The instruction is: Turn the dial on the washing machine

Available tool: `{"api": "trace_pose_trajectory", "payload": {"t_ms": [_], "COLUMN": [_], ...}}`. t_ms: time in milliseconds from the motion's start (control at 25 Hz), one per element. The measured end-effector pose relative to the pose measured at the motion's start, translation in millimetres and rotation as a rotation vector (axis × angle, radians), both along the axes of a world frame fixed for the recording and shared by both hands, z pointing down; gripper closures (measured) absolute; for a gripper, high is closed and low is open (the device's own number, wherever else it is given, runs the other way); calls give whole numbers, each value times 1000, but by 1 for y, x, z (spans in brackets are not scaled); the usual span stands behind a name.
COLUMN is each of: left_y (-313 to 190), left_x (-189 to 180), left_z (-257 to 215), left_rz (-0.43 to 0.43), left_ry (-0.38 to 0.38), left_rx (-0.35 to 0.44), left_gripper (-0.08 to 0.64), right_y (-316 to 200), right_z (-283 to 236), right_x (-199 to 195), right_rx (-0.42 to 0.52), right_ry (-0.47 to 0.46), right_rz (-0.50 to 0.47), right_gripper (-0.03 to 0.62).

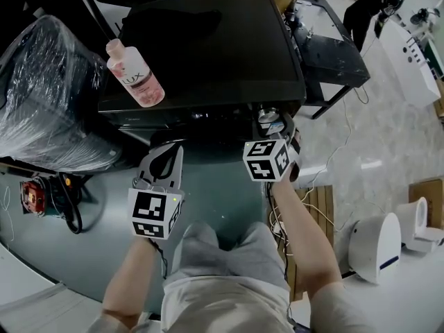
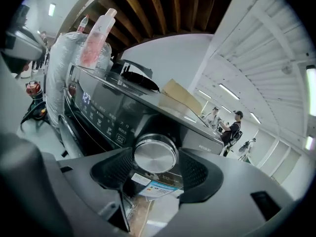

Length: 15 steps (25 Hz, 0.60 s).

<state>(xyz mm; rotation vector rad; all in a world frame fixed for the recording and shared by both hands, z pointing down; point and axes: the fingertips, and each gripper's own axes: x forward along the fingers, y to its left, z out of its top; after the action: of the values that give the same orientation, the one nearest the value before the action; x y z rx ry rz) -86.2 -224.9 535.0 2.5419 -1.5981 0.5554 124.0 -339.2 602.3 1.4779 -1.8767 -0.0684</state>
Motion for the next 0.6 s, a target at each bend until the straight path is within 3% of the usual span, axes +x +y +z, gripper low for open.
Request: {"api": "trace_pose_trajectory", "payload": {"t_ms": [240, 600], "left_y": [5, 26], "left_x": [-8, -5], "left_z": [-26, -97], "left_rz": [-9, 3], "left_ry": [-2, 3], "left_rx": [-4, 30], "left_gripper": [541, 541], "right_y": [22, 71], "right_z": [-38, -148], "right_x": [-5, -13], "right_rx": [-11, 90], "right_ry": [-104, -311], "right_rz": [-13, -71], "right_gripper": [286, 412]}}
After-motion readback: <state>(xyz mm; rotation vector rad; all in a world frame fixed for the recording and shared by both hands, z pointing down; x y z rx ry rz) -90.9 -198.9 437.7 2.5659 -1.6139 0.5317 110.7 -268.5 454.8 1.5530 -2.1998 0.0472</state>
